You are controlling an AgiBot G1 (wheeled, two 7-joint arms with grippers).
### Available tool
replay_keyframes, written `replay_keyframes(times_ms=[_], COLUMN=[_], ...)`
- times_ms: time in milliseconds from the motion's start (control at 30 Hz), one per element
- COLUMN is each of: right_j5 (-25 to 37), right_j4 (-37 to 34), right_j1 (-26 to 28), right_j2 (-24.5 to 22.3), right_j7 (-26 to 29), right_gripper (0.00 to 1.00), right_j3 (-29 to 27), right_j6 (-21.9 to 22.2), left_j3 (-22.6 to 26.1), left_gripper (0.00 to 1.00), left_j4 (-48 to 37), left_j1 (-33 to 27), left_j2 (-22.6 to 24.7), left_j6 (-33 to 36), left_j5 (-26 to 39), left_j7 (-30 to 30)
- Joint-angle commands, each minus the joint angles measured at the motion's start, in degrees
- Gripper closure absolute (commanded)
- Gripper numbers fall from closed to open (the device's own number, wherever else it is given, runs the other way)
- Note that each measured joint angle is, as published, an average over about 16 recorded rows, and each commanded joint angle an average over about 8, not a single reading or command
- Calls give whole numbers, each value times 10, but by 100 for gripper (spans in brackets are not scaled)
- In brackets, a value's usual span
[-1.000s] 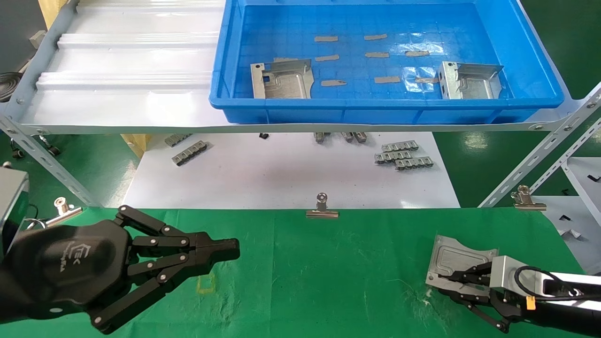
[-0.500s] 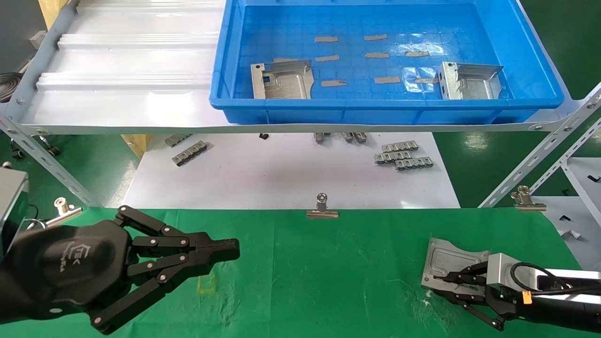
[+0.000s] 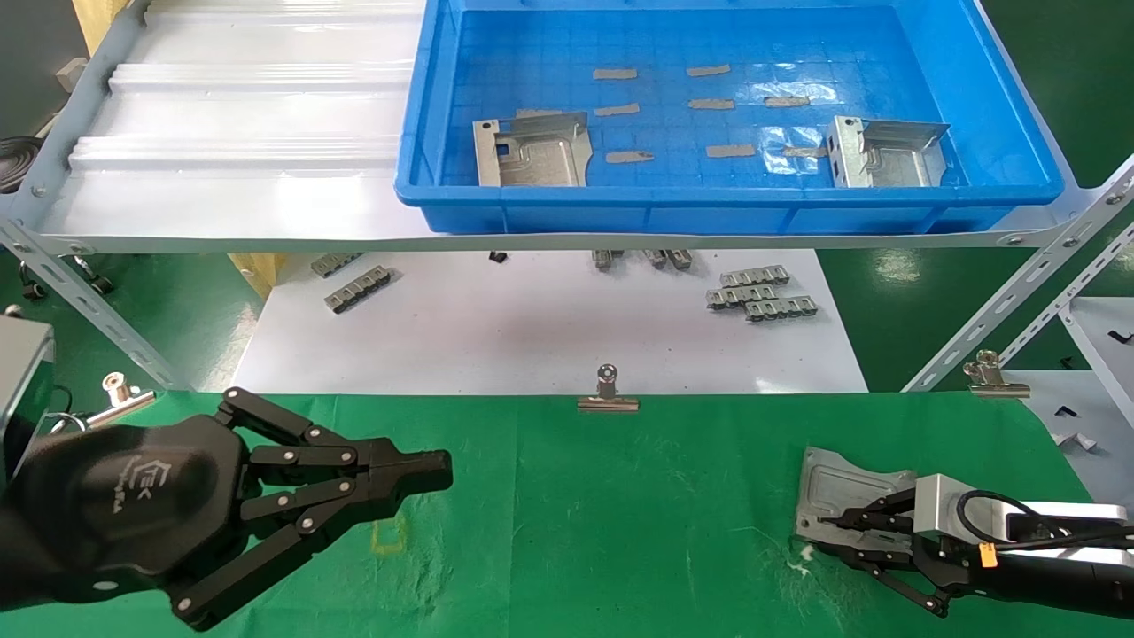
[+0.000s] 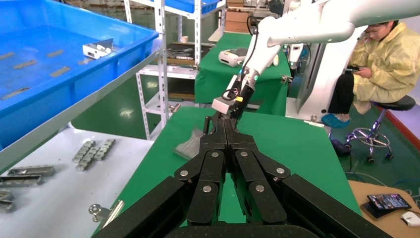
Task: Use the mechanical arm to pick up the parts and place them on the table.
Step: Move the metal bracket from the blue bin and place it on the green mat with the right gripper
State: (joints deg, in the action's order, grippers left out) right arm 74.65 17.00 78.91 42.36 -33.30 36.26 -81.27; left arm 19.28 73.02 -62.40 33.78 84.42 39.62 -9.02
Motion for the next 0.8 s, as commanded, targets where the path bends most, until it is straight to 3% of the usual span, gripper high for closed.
replay_keyframes(times_ms=[33,500,800], right_j5=[3,-14,-101], right_j4=[-12,-66,-69], right_j1=[6,61,39], right_j2=[5,8,13], right_j7=[-11,-40,3], right_gripper=[0,0,0], right_j3=[1,-7,-41], right_j6=[-2,-74,-104], left_j3=[0,0,0], left_gripper=[100,100,100], left_j4=[0,0,0], left_j1=[0,0,0], left_j2=[0,0,0], left_j6=[0,0,0], left_j5=[0,0,0], left_j7=[0,0,0])
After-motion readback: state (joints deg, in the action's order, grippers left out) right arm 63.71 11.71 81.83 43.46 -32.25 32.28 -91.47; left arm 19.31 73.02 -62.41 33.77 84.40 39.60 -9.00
